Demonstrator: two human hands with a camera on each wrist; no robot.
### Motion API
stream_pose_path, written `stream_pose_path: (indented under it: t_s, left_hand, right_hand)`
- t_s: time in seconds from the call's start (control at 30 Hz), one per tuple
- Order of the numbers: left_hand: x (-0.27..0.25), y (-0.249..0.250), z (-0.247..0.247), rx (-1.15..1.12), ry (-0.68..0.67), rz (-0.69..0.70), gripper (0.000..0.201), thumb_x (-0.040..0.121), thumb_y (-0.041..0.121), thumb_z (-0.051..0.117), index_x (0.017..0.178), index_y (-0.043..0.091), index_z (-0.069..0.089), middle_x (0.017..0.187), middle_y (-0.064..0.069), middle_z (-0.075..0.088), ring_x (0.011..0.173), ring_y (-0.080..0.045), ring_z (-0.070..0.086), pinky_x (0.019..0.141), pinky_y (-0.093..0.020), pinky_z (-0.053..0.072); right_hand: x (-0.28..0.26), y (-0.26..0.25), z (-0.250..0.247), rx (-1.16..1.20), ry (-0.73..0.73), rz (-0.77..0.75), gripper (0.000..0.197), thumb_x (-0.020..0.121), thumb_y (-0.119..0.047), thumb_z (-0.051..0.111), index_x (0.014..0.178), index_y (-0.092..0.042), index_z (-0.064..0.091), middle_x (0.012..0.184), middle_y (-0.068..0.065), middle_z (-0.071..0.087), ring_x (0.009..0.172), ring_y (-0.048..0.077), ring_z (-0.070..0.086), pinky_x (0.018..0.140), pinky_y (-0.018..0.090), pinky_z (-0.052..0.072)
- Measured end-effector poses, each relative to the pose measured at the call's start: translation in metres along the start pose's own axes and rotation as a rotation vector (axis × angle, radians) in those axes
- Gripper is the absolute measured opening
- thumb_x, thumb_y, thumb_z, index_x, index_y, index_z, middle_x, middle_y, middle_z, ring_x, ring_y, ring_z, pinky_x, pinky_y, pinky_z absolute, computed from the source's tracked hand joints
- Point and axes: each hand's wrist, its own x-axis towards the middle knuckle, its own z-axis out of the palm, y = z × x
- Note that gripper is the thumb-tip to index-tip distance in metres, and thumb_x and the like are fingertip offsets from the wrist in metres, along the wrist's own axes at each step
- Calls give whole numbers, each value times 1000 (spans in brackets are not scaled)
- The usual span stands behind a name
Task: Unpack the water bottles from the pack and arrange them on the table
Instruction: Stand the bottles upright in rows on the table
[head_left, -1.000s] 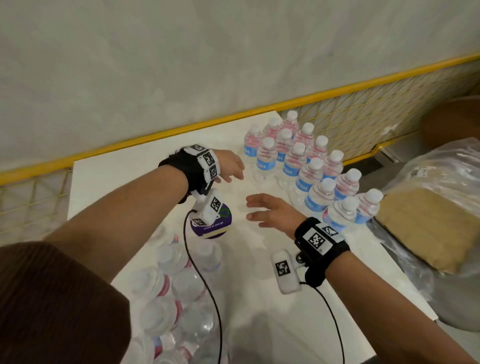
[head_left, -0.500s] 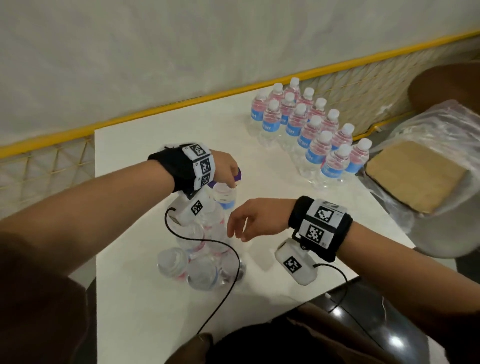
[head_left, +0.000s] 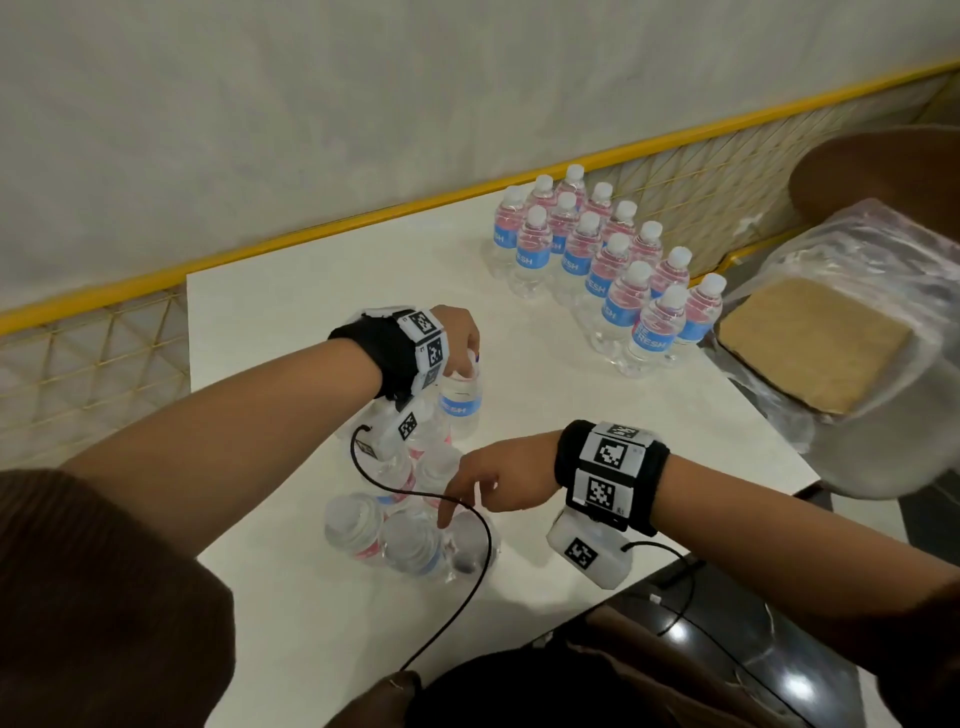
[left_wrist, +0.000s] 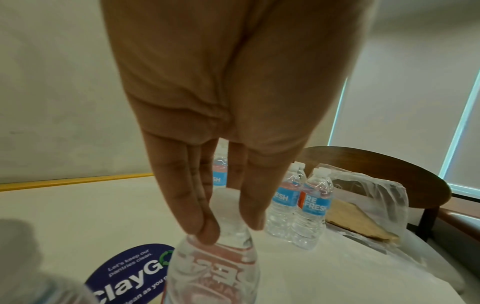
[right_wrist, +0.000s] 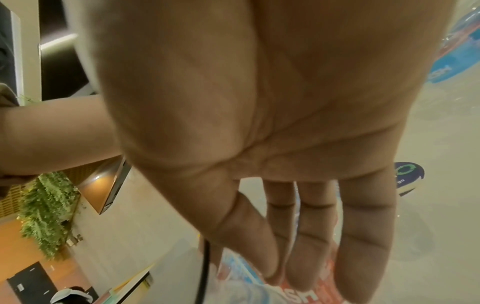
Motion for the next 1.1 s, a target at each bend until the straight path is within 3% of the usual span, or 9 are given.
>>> stream_pose_path:
  t_s: [0.1,0.23,0.33,0.47,0.53,0.77,0.83,0.93,1.1]
  left_hand:
    - [3,7,2,-19,6,-8,28,84,21,66,109,7,67,104,-13,71,77,-20,58,52,-17,40]
    - [7,11,-1,-58,-8,-21,28,86,16,65,109,3,67,104,-15,70,77,-20,59,52,-18,42]
    - [9,12,0,-95,18,-31,26,86,15,63,108,1,67,91,-11,68,74,-20,59,52,-17,42]
    - [13,16,0,-168,76,-56,15,86,17,61,90,4,67,71,-7,64,56,-16,58,51,-20,43]
    - [16,19,-5,-182,111,-59,14,85,20,62,80,8,66,67,-5,65,54,-12,55,49,-19,40]
    - [25,33,-20,-239,164,-44,24,83,23,65,96,4,71,81,-11,73,72,-19,62,58,-21,44]
    - [30,38,-19,-248,160,-42,24,83,21,65,98,4,71,78,-9,70,71,-18,61,57,-20,44]
    - [40,45,-10,-268,141,-50,24,82,18,66,99,2,70,76,-9,67,69,-19,61,56,-20,44]
    - [62,56,3,-307,187,-77,26,82,19,66,102,2,68,89,-13,68,81,-22,60,68,-25,43]
  right_hand:
    - [-5,3,2,53,-46,-20,63,81,8,50,134,-26,49,126,4,49,108,16,47,102,32,42]
    - [2,16,24,90,-49,-30,73,74,-12,77,135,-34,44,141,-2,45,127,16,41,107,30,33]
    - [8,22,40,117,76,-12,68,75,-21,78,133,-33,44,132,-4,54,113,15,49,95,26,37]
    - [4,33,41,166,209,13,64,78,-26,76,134,-26,45,127,0,59,113,22,54,97,31,43]
    - [-4,44,35,164,260,56,62,78,-27,75,132,-28,46,124,0,60,104,19,55,94,29,44]
    - [-42,104,2,250,507,237,59,73,-26,77,126,-29,50,106,-8,58,96,14,53,86,24,42]
    - [-47,123,-8,283,602,304,60,73,-29,77,126,-32,48,110,-6,58,97,16,54,85,25,42]
    - [-46,147,-19,327,740,364,64,71,-30,77,126,-33,46,120,-1,59,108,22,55,93,34,47]
    - [-43,169,-35,505,933,395,66,75,-24,75,133,-29,42,125,1,57,115,23,53,94,31,44]
